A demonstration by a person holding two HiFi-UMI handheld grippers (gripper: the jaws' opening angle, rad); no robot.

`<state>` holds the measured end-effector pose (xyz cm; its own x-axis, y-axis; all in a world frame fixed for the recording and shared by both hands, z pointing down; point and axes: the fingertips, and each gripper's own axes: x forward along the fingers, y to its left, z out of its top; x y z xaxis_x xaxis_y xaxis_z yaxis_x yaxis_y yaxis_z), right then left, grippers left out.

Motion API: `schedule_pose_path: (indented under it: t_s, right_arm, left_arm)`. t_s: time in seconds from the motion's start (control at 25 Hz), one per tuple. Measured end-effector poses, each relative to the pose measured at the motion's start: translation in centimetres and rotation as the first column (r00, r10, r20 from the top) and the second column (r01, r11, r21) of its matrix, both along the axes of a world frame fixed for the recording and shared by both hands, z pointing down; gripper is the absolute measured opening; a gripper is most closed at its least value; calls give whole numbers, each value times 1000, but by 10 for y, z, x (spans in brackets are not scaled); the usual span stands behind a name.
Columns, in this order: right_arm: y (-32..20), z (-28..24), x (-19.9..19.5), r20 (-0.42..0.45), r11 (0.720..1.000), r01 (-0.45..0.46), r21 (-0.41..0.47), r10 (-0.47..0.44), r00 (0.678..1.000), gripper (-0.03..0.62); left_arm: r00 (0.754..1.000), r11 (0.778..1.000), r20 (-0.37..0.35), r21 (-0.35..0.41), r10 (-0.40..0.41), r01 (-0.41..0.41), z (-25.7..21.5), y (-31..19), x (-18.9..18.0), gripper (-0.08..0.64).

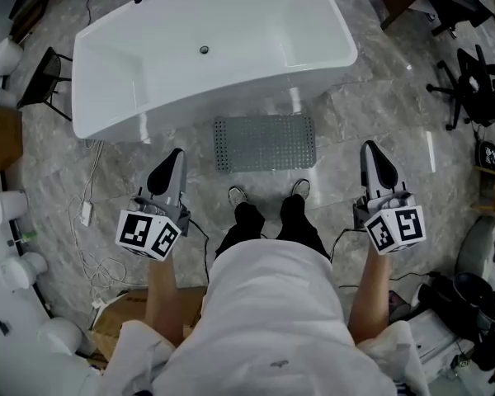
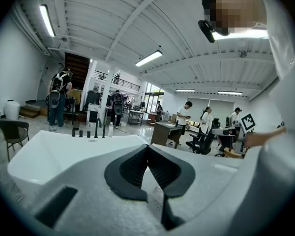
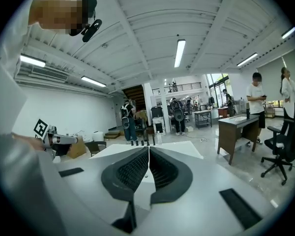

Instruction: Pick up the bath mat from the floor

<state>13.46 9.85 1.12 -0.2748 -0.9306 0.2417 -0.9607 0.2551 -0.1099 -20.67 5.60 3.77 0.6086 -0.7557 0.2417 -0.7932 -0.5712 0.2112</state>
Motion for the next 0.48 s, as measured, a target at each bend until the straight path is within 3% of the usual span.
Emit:
schedule_pose_path:
  t_s: [0.16,0.36,0.48]
  right_arm:
    - [-8,24,37,4,997,40,-65,-39,999,9]
    - [-15,71,71,1,985,94,-143,-95,996,9]
    - [-19,95,84,23,975,140,-172,-138,990,9]
  left_arm:
    - [998,997,3,-61,-55,55,15,0,30,5]
    - [985,976,-119,-197,-123,98,45,11,74,5]
    - [983,963,-105,-238,-151,123,66,19,95,5]
